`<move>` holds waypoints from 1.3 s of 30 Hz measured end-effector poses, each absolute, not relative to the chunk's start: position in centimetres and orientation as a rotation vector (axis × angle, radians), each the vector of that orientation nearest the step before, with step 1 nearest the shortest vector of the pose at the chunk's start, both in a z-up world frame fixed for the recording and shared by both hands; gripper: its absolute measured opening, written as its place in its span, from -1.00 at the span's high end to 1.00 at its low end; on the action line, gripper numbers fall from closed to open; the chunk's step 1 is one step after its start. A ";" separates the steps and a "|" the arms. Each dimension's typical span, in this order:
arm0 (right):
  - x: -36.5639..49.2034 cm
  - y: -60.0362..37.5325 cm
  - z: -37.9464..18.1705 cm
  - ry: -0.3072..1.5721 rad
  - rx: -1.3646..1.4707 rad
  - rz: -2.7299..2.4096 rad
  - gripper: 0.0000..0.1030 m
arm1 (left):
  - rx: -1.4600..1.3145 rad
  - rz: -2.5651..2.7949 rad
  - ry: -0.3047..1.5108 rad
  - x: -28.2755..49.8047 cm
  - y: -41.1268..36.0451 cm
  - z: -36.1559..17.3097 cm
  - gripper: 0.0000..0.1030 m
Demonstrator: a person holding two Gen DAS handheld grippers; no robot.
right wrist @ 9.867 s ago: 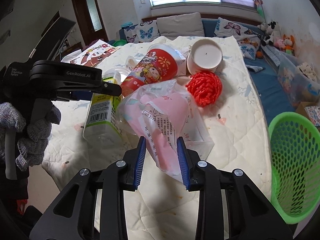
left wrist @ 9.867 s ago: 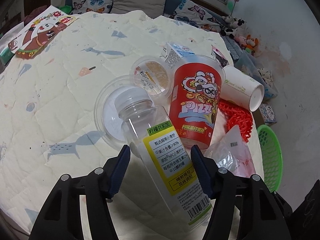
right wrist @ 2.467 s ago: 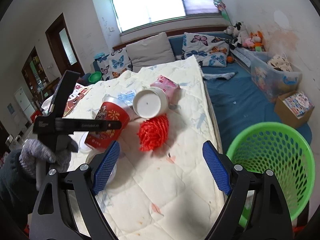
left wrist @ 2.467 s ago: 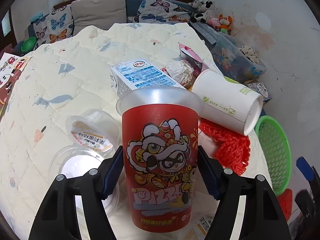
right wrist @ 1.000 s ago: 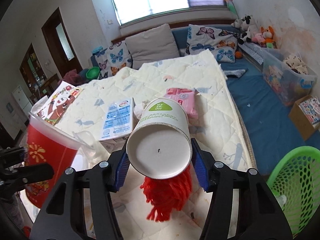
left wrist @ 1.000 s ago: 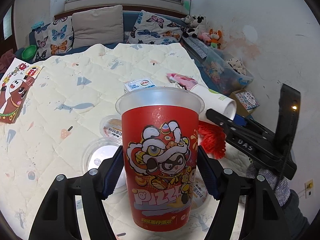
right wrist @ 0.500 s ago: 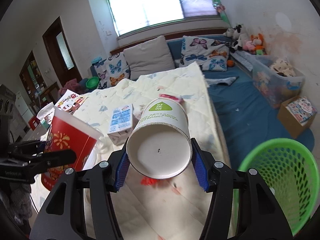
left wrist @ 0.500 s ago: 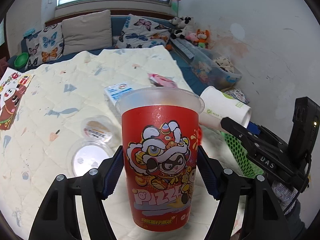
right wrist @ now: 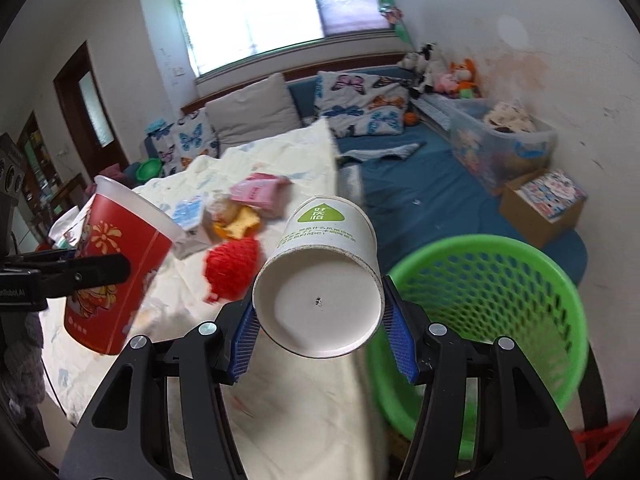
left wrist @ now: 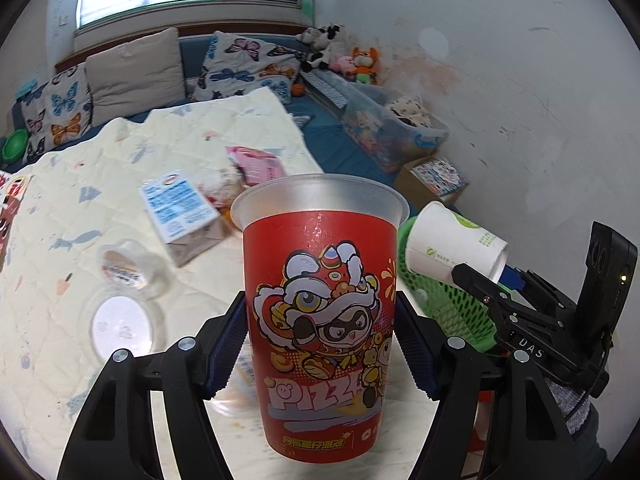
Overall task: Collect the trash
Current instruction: 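Drop the white cup with the right tool while the left tool drops the red cup into the basket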
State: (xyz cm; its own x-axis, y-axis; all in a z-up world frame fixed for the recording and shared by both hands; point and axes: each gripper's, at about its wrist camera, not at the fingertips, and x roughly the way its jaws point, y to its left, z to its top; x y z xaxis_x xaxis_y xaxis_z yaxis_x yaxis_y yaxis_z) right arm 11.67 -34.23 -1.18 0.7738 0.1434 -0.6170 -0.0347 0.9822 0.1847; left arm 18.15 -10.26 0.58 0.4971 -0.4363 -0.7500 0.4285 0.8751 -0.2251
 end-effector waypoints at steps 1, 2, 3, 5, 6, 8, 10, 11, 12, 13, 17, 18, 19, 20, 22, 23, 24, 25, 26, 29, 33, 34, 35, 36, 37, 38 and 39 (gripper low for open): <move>11.3 -35.1 -1.3 0.684 0.167 0.077 -0.11 | -0.006 -0.530 0.912 18.0 -10.7 0.6 -0.32; 11.0 -35.9 -1.5 0.689 0.169 0.060 -0.11 | -0.003 -0.540 0.914 18.0 -11.3 0.5 -0.32; 10.7 -36.5 -1.6 0.693 0.171 0.047 -0.11 | 0.001 -0.548 0.917 17.9 -11.8 0.5 -0.32; 10.1 -38.1 -2.0 0.704 0.177 0.013 -0.11 | 0.006 -0.561 0.921 17.7 -12.7 0.3 -0.32; 9.8 -38.8 -2.2 0.710 0.178 -0.001 -0.12 | 0.007 -0.568 0.924 17.7 -13.2 0.3 -0.32; 9.4 -40.2 -2.7 0.721 0.179 -0.034 -0.12 | 0.011 -0.579 0.930 17.7 -13.9 0.2 -0.32; 9.1 -41.4 -3.4 0.735 0.189 -0.056 -0.12 | 0.016 -0.587 0.935 17.7 -14.5 0.0 -0.32; 9.0 -42.0 -3.7 0.742 0.192 -0.069 -0.12 | 0.020 -0.591 0.939 17.7 -15.0 0.0 -0.32; 8.9 -42.4 -4.0 0.745 0.194 -0.081 -0.12 | 0.024 -0.595 0.942 17.7 -15.5 -0.1 -0.32; 8.9 -42.8 -4.4 0.751 0.200 -0.087 -0.12 | 0.027 -0.597 0.944 17.8 -15.7 -0.1 -0.32; 8.7 -44.3 -5.7 0.769 0.232 -0.108 -0.13 | 0.049 -0.610 0.952 17.9 -17.4 -0.3 -0.32; 8.7 -44.6 -5.9 0.773 0.241 -0.109 -0.16 | 0.056 -0.614 0.953 17.9 -17.9 -0.4 -0.32; 8.5 -45.0 -6.1 0.774 0.249 -0.113 -0.17 | 0.059 -0.616 0.955 17.9 -18.1 -0.4 -0.32; 8.4 -45.1 -6.2 0.774 0.251 -0.117 -0.18 | 0.063 -0.622 0.958 17.9 -18.6 -0.4 -0.32; 8.1 -45.4 -6.2 0.770 0.256 -0.118 -0.18 | 0.070 -0.631 0.962 18.0 -19.4 -0.5 -0.32; 8.0 -45.5 -6.2 0.767 0.258 -0.119 -0.19 | 0.074 -0.638 0.965 18.1 -19.9 -0.6 -0.32; 7.8 -45.5 -6.2 0.764 0.259 -0.120 -0.19 | 0.078 -0.645 0.969 18.1 -20.4 -0.7 -0.32; 7.7 -45.6 -6.1 0.761 0.258 -0.121 -0.21 | 0.081 -0.650 0.971 18.1 -20.8 -0.8 -0.32; 7.5 -45.8 -6.0 0.758 0.257 -0.123 -0.23 | 0.088 -0.657 0.974 18.1 -21.4 -0.9 -0.32; 6.7 -46.1 -5.9 0.751 0.256 -0.127 -0.26 | 0.102 -0.676 0.983 18.0 -23.1 -1.3 -0.32; 5.6 -46.4 -5.6 0.741 0.253 -0.128 -0.31 | 0.119 -0.696 0.999 18.2 -25.2 -2.1 -0.32; 5.4 -46.3 -5.6 0.740 0.253 -0.128 -0.32 | 0.120 -0.702 1.004 18.2 -25.7 -2.3 -0.32; 5.2 -46.3 -5.5 0.738 0.251 -0.129 -0.33 | 0.120 -0.710 1.012 18.5 -26.3 -2.6 -0.33; 5.0 -46.4 -5.5 0.736 0.249 -0.131 -0.33 | 0.121 -0.717 1.018 18.5 -26.7 -2.8 -0.33; 4.8 -46.4 -5.5 0.733 0.249 -0.132 -0.34 | 0.124 -0.721 1.023 18.6 -27.1 -3.1 -0.33; 4.5 -46.4 -5.5 0.731 0.250 -0.133 -0.37 | 0.130 -0.724 1.029 18.8 -27.7 -3.4 -0.33; 4.4 -46.4 -5.4 0.730 0.252 -0.134 -0.38 | 0.135 -0.726 1.032 18.9 -28.2 -3.6 -0.33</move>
State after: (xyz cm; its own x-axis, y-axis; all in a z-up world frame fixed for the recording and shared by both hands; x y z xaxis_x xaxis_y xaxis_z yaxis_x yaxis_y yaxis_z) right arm 4.37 -46.40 -5.45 0.7383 -0.0335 -0.6736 0.2082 0.9613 0.1803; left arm 18.87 -28.24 -3.58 0.3053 -0.4859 -0.8190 0.6074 0.7617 -0.2254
